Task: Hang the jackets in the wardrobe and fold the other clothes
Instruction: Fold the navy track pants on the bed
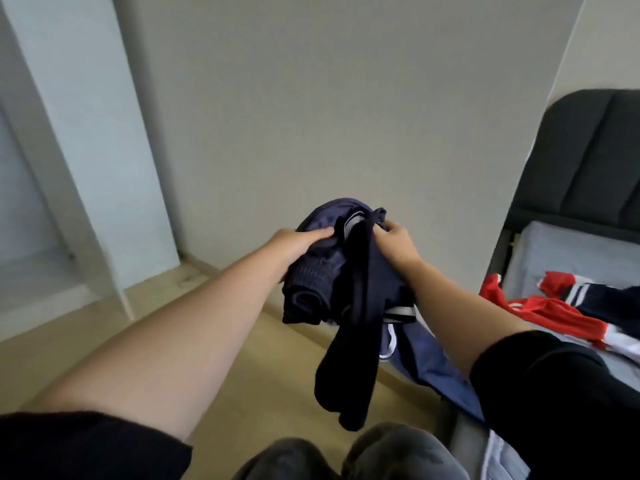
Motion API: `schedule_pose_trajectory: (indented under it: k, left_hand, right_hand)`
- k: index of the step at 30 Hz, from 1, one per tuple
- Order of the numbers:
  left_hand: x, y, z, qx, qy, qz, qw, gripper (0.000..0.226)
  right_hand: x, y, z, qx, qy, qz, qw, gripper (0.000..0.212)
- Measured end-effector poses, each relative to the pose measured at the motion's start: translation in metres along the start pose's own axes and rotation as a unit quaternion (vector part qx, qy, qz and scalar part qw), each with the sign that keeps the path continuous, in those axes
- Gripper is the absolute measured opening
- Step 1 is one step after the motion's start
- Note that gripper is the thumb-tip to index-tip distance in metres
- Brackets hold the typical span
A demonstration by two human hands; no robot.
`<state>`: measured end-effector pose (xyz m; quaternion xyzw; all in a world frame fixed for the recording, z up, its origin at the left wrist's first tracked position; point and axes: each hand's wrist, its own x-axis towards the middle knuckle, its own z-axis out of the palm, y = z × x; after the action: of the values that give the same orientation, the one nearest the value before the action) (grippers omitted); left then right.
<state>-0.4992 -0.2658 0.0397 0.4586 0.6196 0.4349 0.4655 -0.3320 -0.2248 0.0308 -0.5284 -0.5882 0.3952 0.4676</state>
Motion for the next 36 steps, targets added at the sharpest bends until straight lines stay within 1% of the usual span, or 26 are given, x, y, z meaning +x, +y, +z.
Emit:
schedule_pose_trajectory:
  k: [1, 2, 3, 4, 5, 6, 7, 8, 10, 11, 13, 15, 17, 18, 20, 21, 22, 23, 25, 27, 29, 31, 33, 34, 35, 36]
  left_hand:
    - [-0.009, 0.012, -0.011, -0.036, 0.004, -0.009, 0.999, 0.034]
    - [-0.015, 0.023, -0.021, -0.052, 0.002, -0.011, 0.999, 0.016]
    - [-0.02, 0.034, -0.03, -0.069, 0.002, -0.011, 0.998, 0.007]
    - [-0.025, 0.043, -0.038, -0.086, 0.007, -0.012, 0.996, 0.021]
    - [-0.032, 0.053, -0.044, -0.103, 0.02, -0.018, 0.994, 0.031]
    - [-0.036, 0.061, -0.051, -0.118, 0.034, -0.018, 0.992, 0.038]
    - [-0.038, 0.068, -0.055, -0.142, 0.044, -0.023, 0.989, 0.042]
    - [-0.041, 0.073, -0.056, -0.161, 0.05, -0.021, 0.985, 0.04]
    - [-0.046, 0.084, -0.052, -0.186, 0.06, -0.026, 0.98, 0.033]
    - [-0.047, 0.089, -0.048, -0.188, 0.06, -0.029, 0.98, 0.03]
    - [-0.052, 0.1, -0.039, -0.186, 0.053, -0.027, 0.981, 0.022]
    - [-0.056, 0.111, -0.032, -0.185, 0.064, -0.014, 0.98, 0.009]
    - [-0.057, 0.12, -0.028, -0.201, 0.065, 0.005, 0.977, 0.009]
    - [-0.058, 0.123, -0.027, -0.207, 0.06, 0.007, 0.977, 0.009]
    - [-0.062, 0.128, -0.025, -0.206, 0.04, 0.006, 0.978, 0.007]
    - [-0.064, 0.13, -0.023, -0.207, 0.029, 0.006, 0.978, 0.012]
    - [-0.065, 0.131, -0.021, -0.207, 0.016, 0.01, 0.978, 0.017]
    - [-0.067, 0.133, -0.02, -0.207, 0.009, 0.019, 0.978, 0.02]
    - [-0.074, 0.136, -0.017, -0.233, -0.005, 0.048, 0.971, 0.025]
    - [-0.079, 0.138, -0.015, -0.286, -0.036, 0.077, 0.955, 0.025]
    - [-0.081, 0.135, -0.012, -0.292, -0.079, 0.087, 0.949, 0.019]
    - [-0.079, 0.129, -0.01, -0.232, -0.134, 0.114, 0.957, 0.027]
    - [-0.076, 0.123, -0.006, -0.132, -0.162, 0.173, 0.962, 0.038]
    - [-0.074, 0.12, -0.004, -0.069, -0.141, 0.205, 0.966, 0.047]
    - [-0.072, 0.118, -0.002, 0.009, -0.088, 0.234, 0.968, 0.058]
    - [-0.069, 0.116, 0.0, 0.094, -0.008, 0.265, 0.96, 0.066]
  right_hand:
    - [-0.001, -0.009, 0.006, -0.003, -0.051, 0.003, 0.999, 0.028]
    - [-0.004, -0.015, 0.011, 0.021, -0.108, 0.009, 0.994, 0.025]
    - [-0.007, -0.02, 0.015, 0.046, -0.158, 0.019, 0.986, 0.017]
    - [-0.01, -0.024, 0.016, 0.049, -0.194, 0.031, 0.979, 0.014]
    - [-0.014, -0.028, 0.016, 0.031, -0.21, 0.038, 0.976, 0.021]
    - [-0.017, -0.031, 0.014, 0.013, -0.209, 0.038, 0.977, 0.029]
    - [-0.02, -0.036, 0.011, 0.01, -0.197, 0.024, 0.98, 0.032]
    - [-0.024, -0.042, 0.007, 0.025, -0.186, 0.002, 0.982, 0.029]
    - [-0.035, -0.056, -0.002, 0.095, -0.197, -0.027, 0.975, 0.02]
    - [-0.041, -0.063, -0.006, 0.131, -0.219, -0.038, 0.966, 0.025]
    - [-0.054, -0.079, -0.017, 0.185, -0.29, -0.058, 0.937, 0.042]
    - [-0.063, -0.093, -0.027, 0.182, -0.362, -0.084, 0.91, 0.049]
    - [-0.067, -0.101, -0.035, 0.157, -0.391, -0.106, 0.901, 0.035]
    - [-0.067, -0.105, -0.039, 0.152, -0.381, -0.107, 0.906, 0.03]
    - [-0.063, -0.111, -0.045, 0.158, -0.356, -0.106, 0.915, 0.052]
    - [-0.063, -0.114, -0.047, 0.145, -0.356, -0.111, 0.917, 0.059]
    - [-0.064, -0.116, -0.047, 0.123, -0.356, -0.119, 0.919, 0.061]
    - [-0.065, -0.119, -0.047, 0.097, -0.351, -0.128, 0.922, 0.059]
    - [-0.066, -0.124, -0.047, 0.073, -0.309, -0.141, 0.938, 0.046]
    - [-0.063, -0.131, -0.05, 0.076, -0.232, -0.14, 0.96, 0.032]
    - [-0.056, -0.138, -0.057, 0.081, -0.159, -0.13, 0.975, 0.029]
    - [-0.05, -0.143, -0.063, 0.084, -0.117, -0.12, 0.982, 0.026]
    - [-0.047, -0.146, -0.067, 0.092, -0.097, -0.113, 0.985, 0.025]
    - [-0.047, -0.148, -0.068, 0.096, -0.087, -0.109, 0.986, 0.024]
    - [-0.047, -0.149, -0.069, 0.101, -0.077, -0.107, 0.986, 0.024]
    - [-0.047, -0.151, -0.071, 0.106, -0.063, -0.106, 0.987, 0.024]
